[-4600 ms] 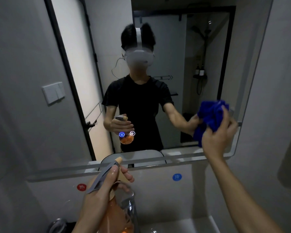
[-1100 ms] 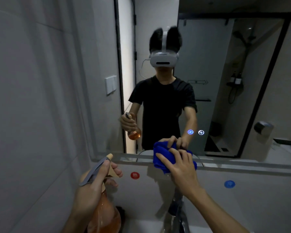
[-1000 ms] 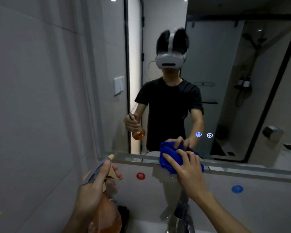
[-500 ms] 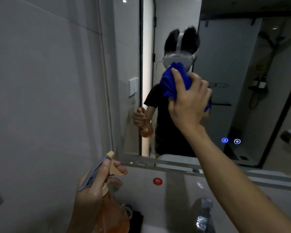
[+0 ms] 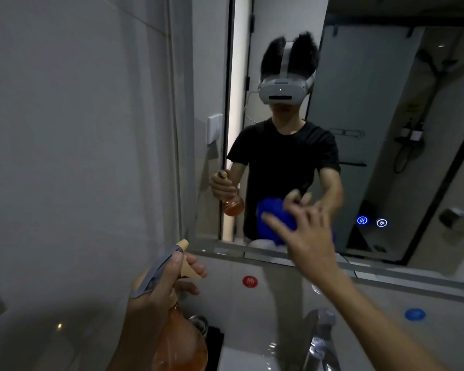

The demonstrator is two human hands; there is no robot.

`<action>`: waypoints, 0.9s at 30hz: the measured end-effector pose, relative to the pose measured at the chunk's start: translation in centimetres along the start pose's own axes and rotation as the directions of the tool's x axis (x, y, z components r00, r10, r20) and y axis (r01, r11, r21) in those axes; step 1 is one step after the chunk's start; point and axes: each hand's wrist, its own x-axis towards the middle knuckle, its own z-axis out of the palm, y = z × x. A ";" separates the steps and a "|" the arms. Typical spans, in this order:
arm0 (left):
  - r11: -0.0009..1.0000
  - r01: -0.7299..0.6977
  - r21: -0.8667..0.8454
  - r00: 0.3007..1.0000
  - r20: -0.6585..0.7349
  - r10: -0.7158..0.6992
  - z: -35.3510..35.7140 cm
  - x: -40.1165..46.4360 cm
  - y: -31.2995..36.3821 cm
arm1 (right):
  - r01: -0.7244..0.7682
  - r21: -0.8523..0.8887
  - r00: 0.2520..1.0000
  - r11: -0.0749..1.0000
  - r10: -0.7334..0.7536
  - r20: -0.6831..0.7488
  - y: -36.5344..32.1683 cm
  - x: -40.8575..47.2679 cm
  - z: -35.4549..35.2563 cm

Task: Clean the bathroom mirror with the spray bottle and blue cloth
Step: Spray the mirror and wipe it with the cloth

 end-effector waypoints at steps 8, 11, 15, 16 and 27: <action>0.998 -0.050 -0.028 0.999 -0.015 0.050 1.6 0.2 1.4 | -0.401 0.068 0.900 0.913 0.407 -0.155 -1.5 13.7 -3.7; 0.999 -0.052 -0.010 0.998 -0.031 0.052 2.6 0.4 2.4 | -0.086 -0.023 0.996 0.996 0.085 -0.017 -5.5 9.7 -0.5; 0.998 -0.062 -0.007 0.998 -0.030 0.062 3.1 -0.6 3.2 | 0.223 -0.006 0.944 0.975 -0.214 0.249 -7.2 0.1 2.5; 0.999 -0.047 -0.003 0.998 -0.028 0.047 3.3 -0.8 3.5 | 0.260 -0.001 0.918 0.966 -0.247 0.312 -6.7 -2.1 2.7; 0.993 -0.105 0.057 0.994 -0.009 0.105 3.1 -0.6 4.6 | -0.435 0.156 0.874 0.887 0.458 -0.163 2.4 10.2 -4.7</action>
